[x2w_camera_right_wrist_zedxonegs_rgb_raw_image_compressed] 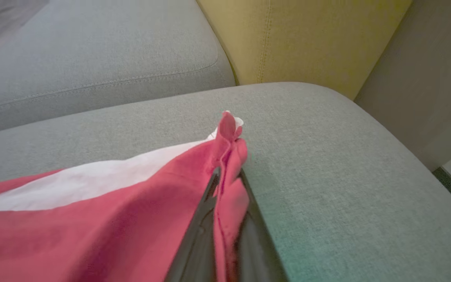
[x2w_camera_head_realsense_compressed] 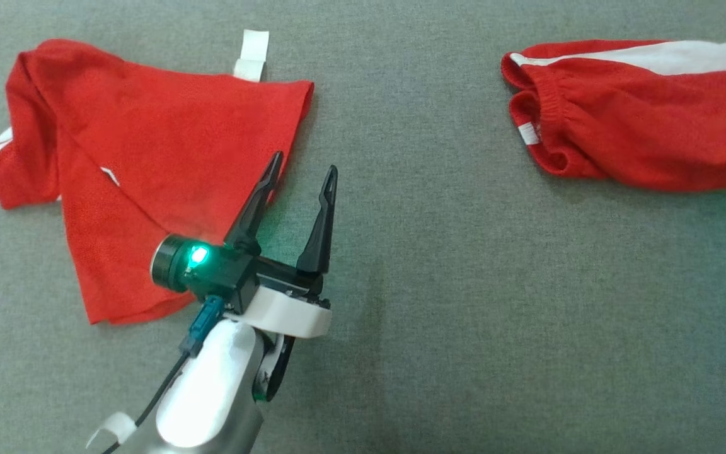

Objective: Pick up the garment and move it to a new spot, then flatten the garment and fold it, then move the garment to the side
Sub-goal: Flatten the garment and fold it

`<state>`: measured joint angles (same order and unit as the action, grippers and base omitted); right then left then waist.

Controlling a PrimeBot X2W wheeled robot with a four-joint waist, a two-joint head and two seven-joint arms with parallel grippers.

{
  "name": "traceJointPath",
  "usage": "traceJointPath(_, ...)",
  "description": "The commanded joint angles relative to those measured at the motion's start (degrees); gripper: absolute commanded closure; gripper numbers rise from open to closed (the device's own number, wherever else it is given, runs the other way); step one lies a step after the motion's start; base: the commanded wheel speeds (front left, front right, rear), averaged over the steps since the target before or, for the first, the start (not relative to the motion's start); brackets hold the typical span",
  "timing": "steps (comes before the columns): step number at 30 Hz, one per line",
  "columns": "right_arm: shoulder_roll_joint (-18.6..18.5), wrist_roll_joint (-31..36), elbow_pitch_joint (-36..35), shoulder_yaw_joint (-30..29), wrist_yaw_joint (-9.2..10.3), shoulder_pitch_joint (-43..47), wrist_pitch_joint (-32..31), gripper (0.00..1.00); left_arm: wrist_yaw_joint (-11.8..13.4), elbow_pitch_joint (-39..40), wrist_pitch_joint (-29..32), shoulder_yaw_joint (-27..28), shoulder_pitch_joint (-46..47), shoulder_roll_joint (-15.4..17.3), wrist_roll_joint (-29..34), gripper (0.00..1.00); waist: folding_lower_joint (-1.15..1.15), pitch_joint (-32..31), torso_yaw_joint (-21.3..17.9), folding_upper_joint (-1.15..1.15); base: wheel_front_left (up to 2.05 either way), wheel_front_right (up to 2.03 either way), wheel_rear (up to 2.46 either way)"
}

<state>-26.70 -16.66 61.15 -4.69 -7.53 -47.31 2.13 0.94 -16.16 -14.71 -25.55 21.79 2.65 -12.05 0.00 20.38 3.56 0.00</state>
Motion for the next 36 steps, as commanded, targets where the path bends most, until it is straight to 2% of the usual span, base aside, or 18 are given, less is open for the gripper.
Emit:
traceJointPath(1,-0.35,-0.26,-1.46,0.52,0.04,-0.2,0.93,1.0,-0.31,1.54,-0.29,2.24,-0.12,0.23,0.41,0.0,0.0,-0.36,0.07,0.0,0.0,0.0,0.0)
traceJointPath(9,5.03,-1.41,-5.24,4.61,0.04,-0.6,3.73,1.0,-0.12,1.19,-0.29,2.6,-1.73,0.23,0.32,0.0,0.0,-4.65,-0.56,0.0,0.0,0.0,0.0)
traceJointPath(15,9.25,-4.51,-11.14,9.44,0.04,0.47,3.13,1.0,0.05,1.27,-0.29,2.28,-2.7,0.23,-0.01,0.0,0.0,-7.0,-0.41,0.0,0.0,0.0,0.0)
traceJointPath(21,11.92,-6.6,-15.61,13.28,0.04,2.15,1.84,1.0,0.14,1.55,-0.29,2.27,-2.93,0.23,-0.24,0.0,0.0,-7.67,0.75,0.0,0.0,0.0,0.0)
traceJointPath(36,17.19,-5.98,-15.22,20.53,0.04,5.7,1.27,1.0,0.56,1.58,-0.29,1.56,-3.3,0.23,-0.74,0.0,0.0,-8.13,3.24,0.0,0.0,0.0,0.0)
